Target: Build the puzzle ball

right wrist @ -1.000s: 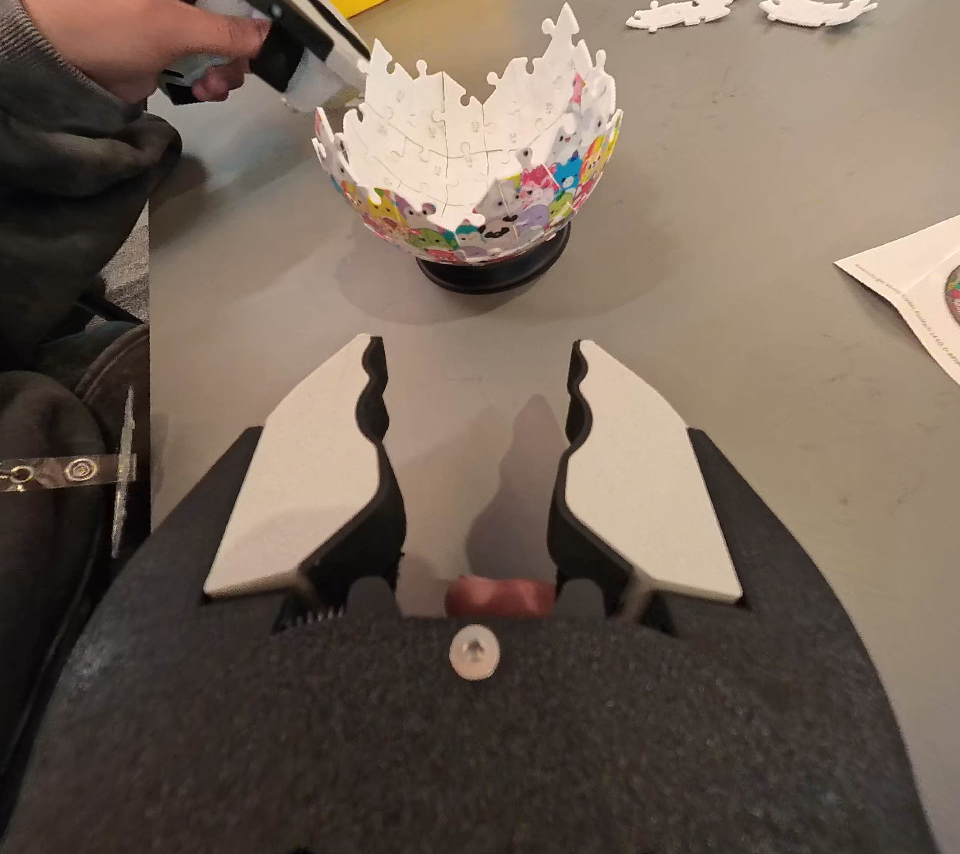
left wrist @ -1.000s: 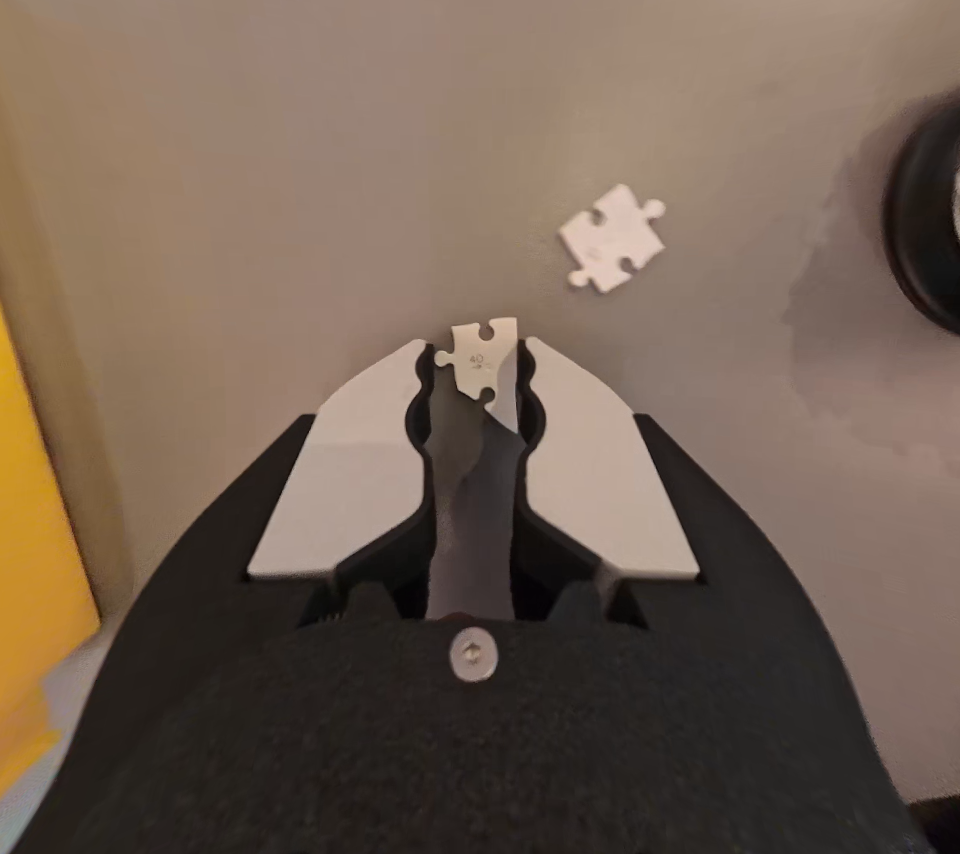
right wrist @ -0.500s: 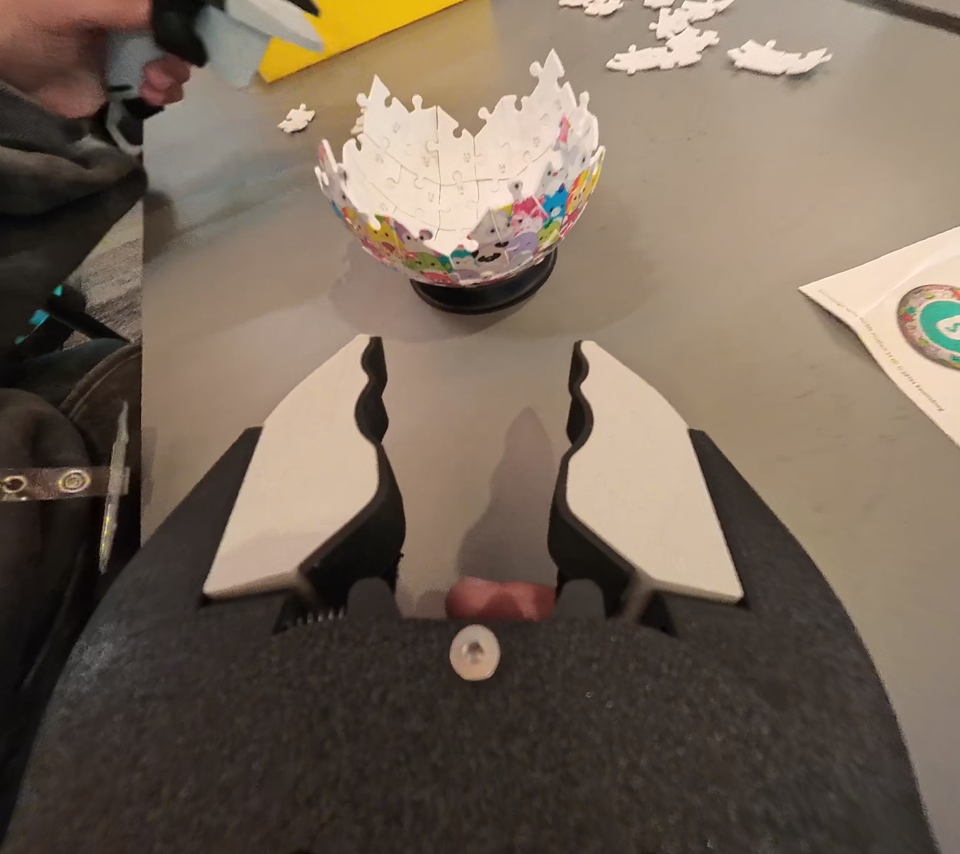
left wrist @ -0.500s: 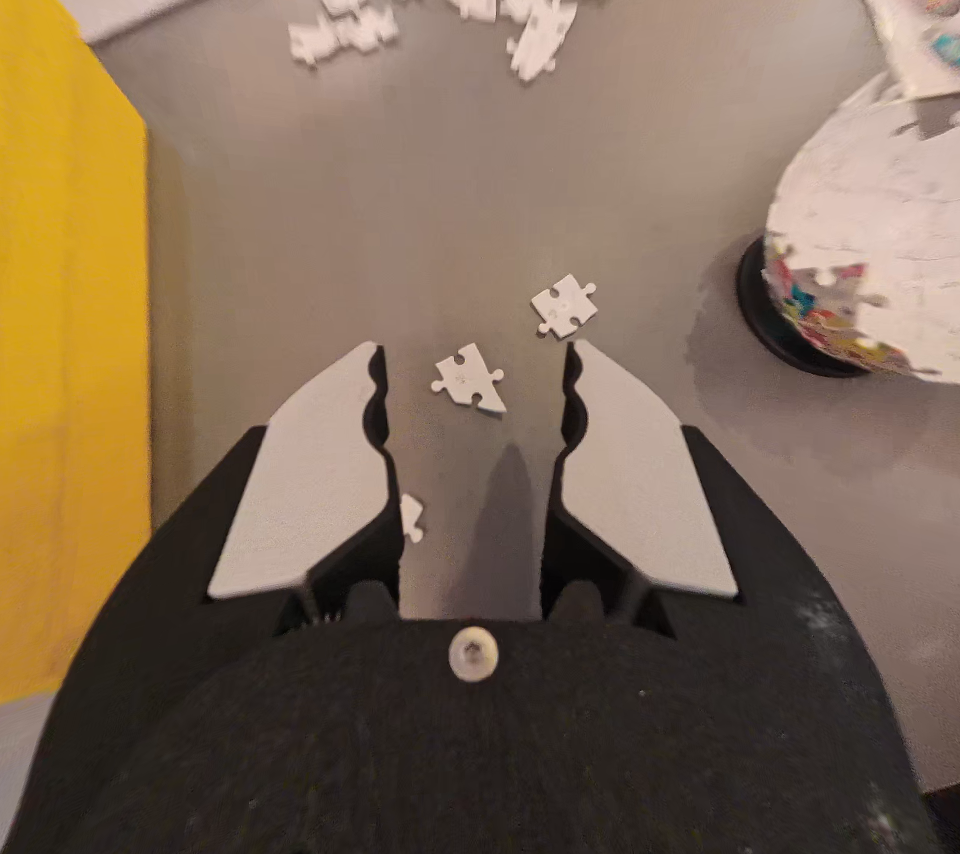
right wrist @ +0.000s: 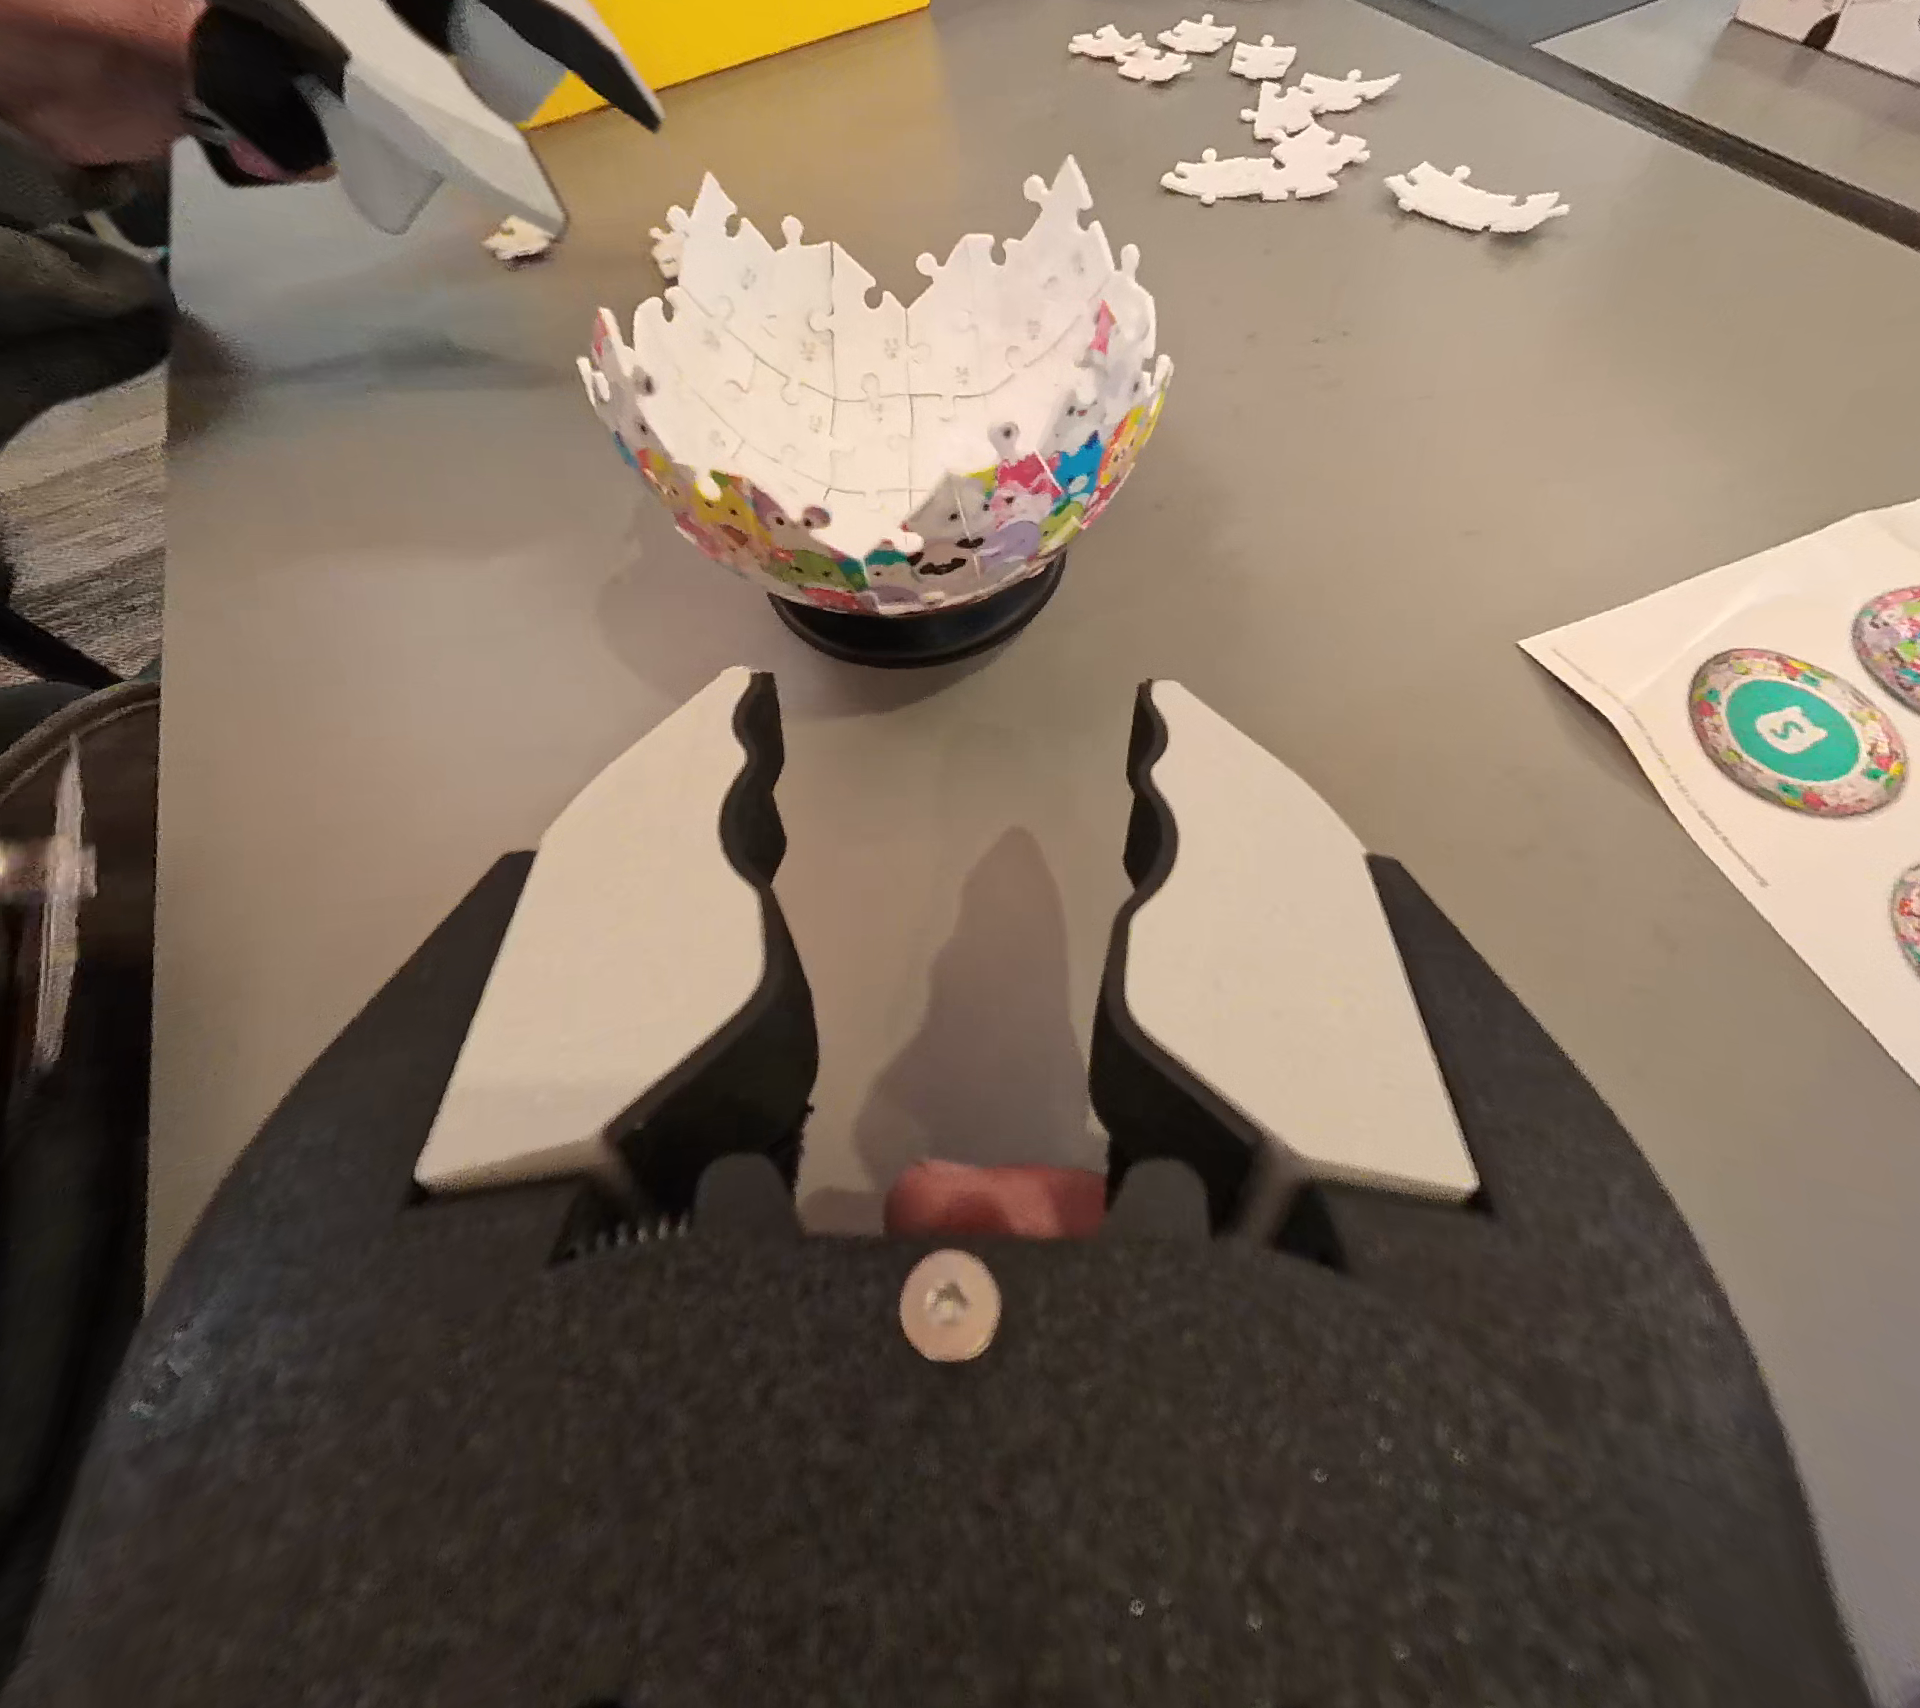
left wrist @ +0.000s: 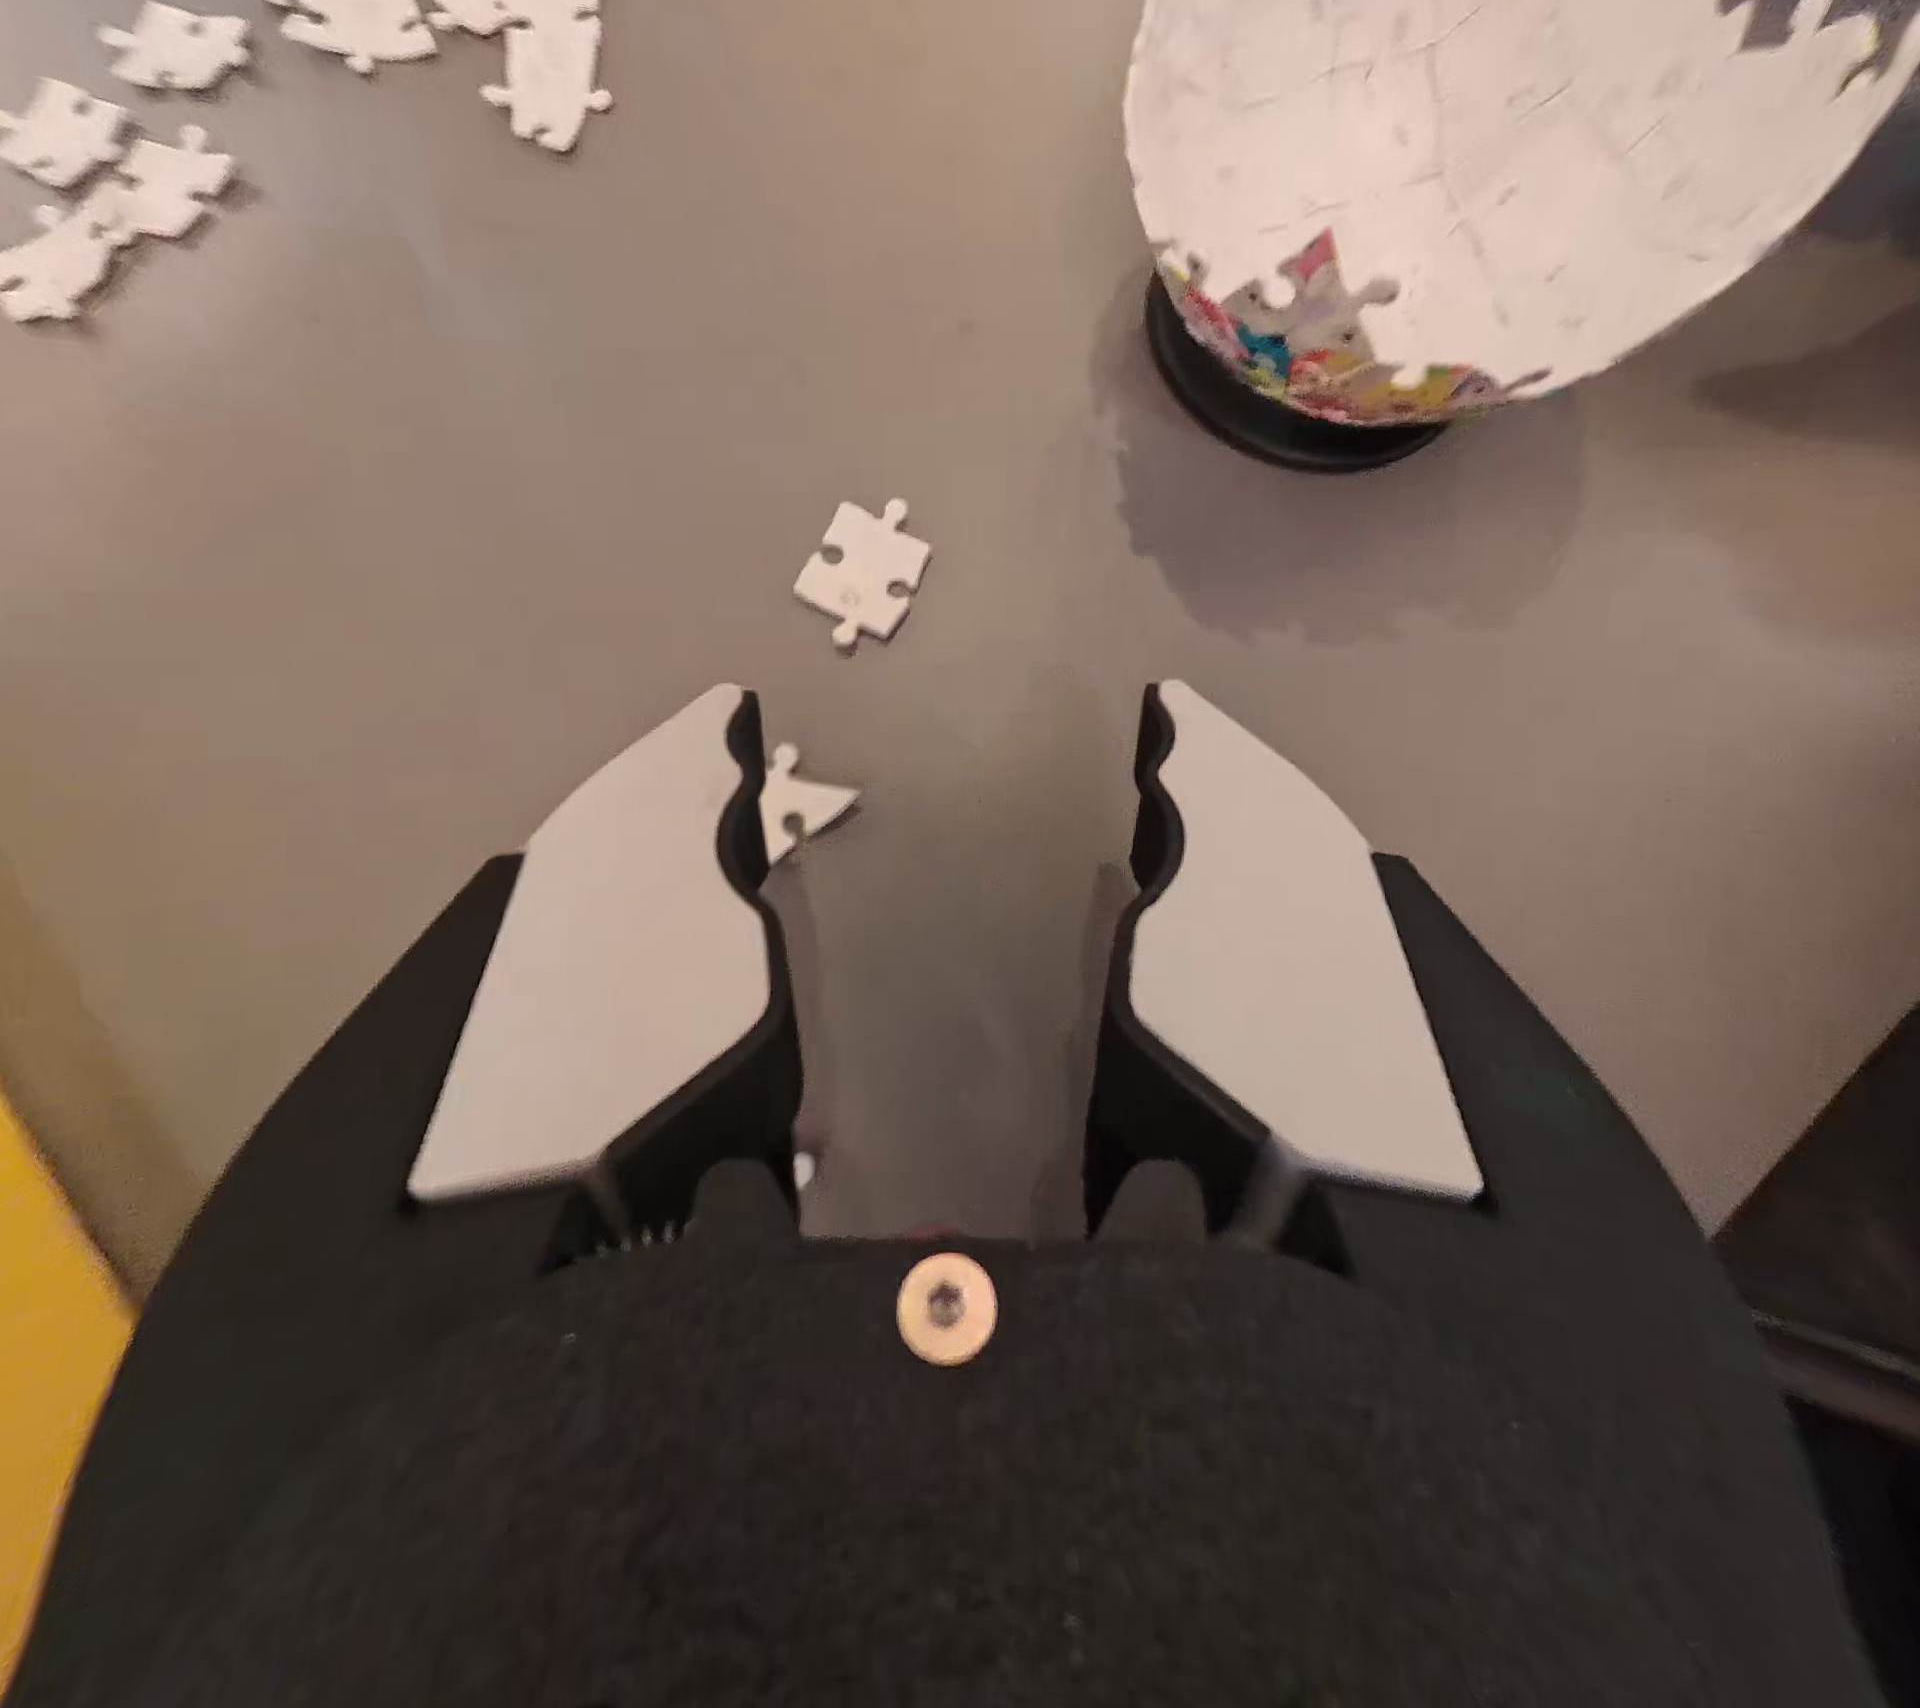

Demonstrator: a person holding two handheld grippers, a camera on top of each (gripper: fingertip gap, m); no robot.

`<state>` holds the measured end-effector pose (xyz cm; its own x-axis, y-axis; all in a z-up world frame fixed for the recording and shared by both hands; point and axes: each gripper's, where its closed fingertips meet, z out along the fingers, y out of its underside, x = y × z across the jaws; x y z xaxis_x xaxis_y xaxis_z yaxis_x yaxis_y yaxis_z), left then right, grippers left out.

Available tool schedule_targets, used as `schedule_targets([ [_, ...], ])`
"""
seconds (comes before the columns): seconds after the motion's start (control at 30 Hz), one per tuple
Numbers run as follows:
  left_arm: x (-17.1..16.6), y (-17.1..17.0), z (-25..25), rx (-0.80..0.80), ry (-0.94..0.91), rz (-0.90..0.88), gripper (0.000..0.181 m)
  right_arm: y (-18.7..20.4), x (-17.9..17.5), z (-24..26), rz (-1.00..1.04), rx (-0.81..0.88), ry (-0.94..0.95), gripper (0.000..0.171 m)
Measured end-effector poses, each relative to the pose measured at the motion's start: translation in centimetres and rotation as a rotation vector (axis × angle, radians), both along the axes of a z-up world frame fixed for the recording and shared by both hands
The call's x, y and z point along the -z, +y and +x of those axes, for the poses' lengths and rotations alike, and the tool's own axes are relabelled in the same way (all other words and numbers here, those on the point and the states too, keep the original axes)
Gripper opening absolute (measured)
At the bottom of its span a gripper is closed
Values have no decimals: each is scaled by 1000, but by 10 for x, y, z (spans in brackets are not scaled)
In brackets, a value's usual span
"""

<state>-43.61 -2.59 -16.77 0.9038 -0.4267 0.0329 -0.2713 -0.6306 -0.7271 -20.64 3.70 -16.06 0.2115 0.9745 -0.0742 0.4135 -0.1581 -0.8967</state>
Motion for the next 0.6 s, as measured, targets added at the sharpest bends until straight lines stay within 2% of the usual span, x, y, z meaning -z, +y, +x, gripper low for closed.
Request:
schedule_targets([
  [0.13, -13, -5, 17, 26, -251, 70, 61, 1, -7, 1, 19, 3, 33, 66],
  [0.2, -16, -11, 16, 1, -306, 132, 66, 6, -19, 2, 50, 25, 91, 66],
  [0.27, -19, -15, 6, -42, -264, 177, 74, 12, -30, 4, 106, 54, 137, 65],
  [0.37, -45, -16, -7, -79, -221, 332, 69, 16, -33, 4, 180, 60, 130, 72],
  [0.43, -53, -18, -9, -85, -232, 404, 77, 15, -30, 2, 196, 53, 102, 71],
  [0.5, -44, -22, -8, -82, -222, 371, 85, 13, -24, -2, 194, 33, 78, 68],
  [0.6, -38, -32, -5, -68, -226, 308, 84, 19, -13, -5, 202, 35, 40, 68],
])
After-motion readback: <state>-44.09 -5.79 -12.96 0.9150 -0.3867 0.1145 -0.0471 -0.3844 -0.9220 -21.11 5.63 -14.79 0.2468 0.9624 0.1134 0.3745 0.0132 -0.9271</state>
